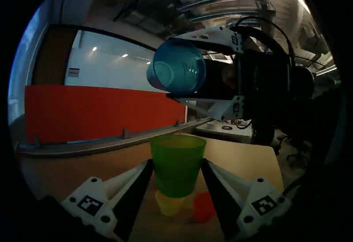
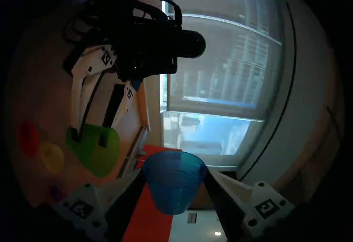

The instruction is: Pour water

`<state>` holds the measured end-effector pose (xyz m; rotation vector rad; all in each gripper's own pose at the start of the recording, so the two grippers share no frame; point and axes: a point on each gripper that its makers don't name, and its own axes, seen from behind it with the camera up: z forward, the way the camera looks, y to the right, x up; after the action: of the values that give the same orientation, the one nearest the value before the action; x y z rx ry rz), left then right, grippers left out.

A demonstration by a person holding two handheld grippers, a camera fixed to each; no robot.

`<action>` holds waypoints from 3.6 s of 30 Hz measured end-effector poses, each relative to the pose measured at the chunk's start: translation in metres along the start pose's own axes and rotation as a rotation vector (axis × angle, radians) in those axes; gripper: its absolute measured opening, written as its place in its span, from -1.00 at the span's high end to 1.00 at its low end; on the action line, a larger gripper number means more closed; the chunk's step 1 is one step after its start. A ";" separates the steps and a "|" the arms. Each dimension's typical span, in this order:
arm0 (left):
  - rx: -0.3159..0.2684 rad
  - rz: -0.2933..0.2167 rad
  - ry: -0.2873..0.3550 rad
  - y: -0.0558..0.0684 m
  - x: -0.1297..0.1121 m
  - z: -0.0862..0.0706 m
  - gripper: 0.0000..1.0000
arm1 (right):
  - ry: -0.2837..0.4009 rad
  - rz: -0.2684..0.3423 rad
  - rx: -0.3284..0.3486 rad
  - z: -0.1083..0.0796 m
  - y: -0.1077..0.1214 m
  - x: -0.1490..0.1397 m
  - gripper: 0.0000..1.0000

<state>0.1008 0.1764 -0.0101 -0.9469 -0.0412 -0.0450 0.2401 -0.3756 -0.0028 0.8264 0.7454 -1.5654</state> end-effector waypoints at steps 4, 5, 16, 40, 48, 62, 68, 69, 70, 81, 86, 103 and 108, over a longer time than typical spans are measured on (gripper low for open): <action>0.001 0.002 -0.001 0.000 -0.001 0.000 -0.57 | 0.003 -0.008 -0.002 -0.001 0.000 0.003 -0.81; 0.001 0.002 -0.002 0.000 -0.001 0.000 -0.57 | 0.004 -0.010 -0.002 -0.001 0.000 0.003 -0.81; 0.003 0.001 0.000 0.000 0.001 -0.001 -0.58 | 0.006 -0.032 0.001 -0.002 -0.002 0.006 -0.81; 0.008 -0.001 0.000 -0.002 0.001 -0.002 -0.58 | 0.019 0.586 -0.053 -0.009 0.000 -0.023 -0.80; 0.009 0.000 -0.003 -0.001 0.002 -0.001 -0.58 | 0.058 1.069 -0.045 -0.014 -0.006 -0.036 -0.80; 0.019 0.004 -0.006 -0.004 0.004 -0.003 -0.57 | 0.090 1.517 -0.021 -0.023 -0.014 -0.054 -0.80; 0.022 0.011 -0.019 -0.004 0.000 -0.003 -0.57 | 0.041 1.497 -0.029 -0.031 -0.025 -0.064 -0.80; 0.023 0.011 -0.022 -0.005 -0.001 -0.003 -0.57 | 0.031 1.495 -0.029 -0.033 -0.028 -0.066 -0.80; 0.024 0.011 -0.023 -0.005 -0.001 -0.003 -0.58 | 0.025 1.499 -0.027 -0.035 -0.030 -0.067 -0.80; 0.037 0.011 -0.066 -0.013 -0.017 -0.006 -0.57 | -0.053 1.550 -0.010 -0.061 -0.067 -0.085 -0.80; 0.036 0.013 -0.086 -0.015 -0.023 -0.006 -0.57 | -0.090 1.576 0.007 -0.071 -0.092 -0.092 -0.80; 0.042 0.028 -0.188 -0.022 -0.056 -0.007 -0.57 | -0.257 1.631 0.119 -0.100 -0.187 -0.112 -0.80; 0.043 0.029 -0.219 -0.024 -0.067 -0.008 -0.57 | -0.294 1.625 0.155 -0.107 -0.209 -0.114 -0.80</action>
<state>0.0327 0.1572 0.0006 -0.9062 -0.2300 0.0863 0.0551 -0.1955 0.0382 0.8738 -0.3347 -0.2177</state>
